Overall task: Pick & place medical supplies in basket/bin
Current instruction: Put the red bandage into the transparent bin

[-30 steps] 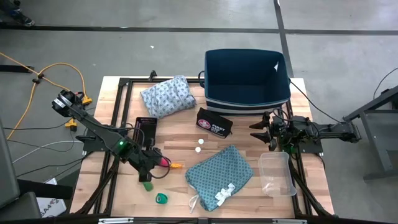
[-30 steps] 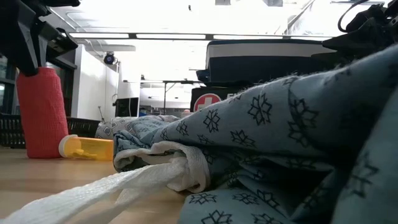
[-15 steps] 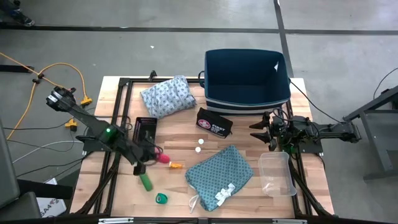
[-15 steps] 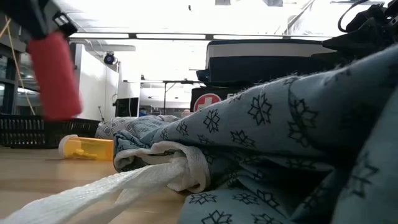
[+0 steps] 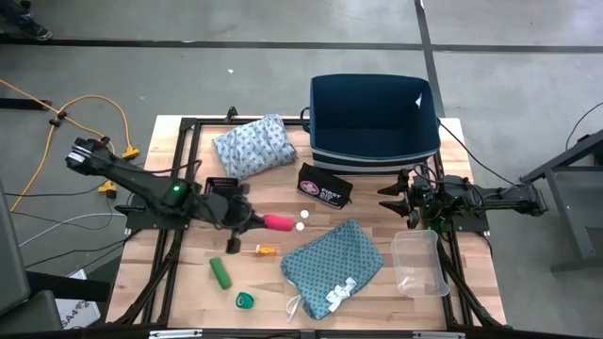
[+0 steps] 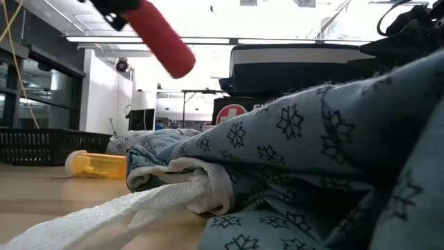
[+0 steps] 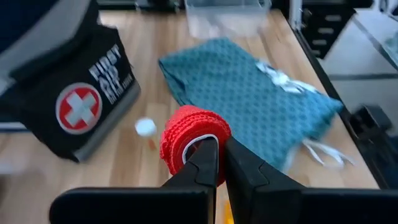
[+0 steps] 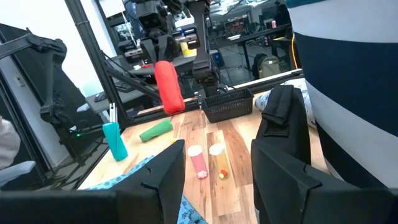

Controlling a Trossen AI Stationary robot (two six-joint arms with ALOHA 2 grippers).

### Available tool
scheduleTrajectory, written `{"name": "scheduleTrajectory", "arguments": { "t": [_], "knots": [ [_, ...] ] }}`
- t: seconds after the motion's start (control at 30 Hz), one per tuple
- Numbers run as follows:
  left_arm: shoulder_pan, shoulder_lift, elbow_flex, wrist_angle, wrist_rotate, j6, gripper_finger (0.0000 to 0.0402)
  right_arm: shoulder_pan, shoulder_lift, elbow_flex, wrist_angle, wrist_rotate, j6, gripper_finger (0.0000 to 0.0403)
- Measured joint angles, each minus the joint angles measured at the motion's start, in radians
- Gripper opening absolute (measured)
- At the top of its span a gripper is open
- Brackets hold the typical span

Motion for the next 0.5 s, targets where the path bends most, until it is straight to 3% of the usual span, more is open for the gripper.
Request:
{"name": "scheduleTrajectory", "arguments": {
  "t": [0.5],
  "knots": [
    [0.099, 0.338, 0.001, 0.63, 0.201, 0.149, 0.0006, 0.0, 0.0, 0.0, 0.0, 0.002, 0.0, 0.0171]
  ]
}}
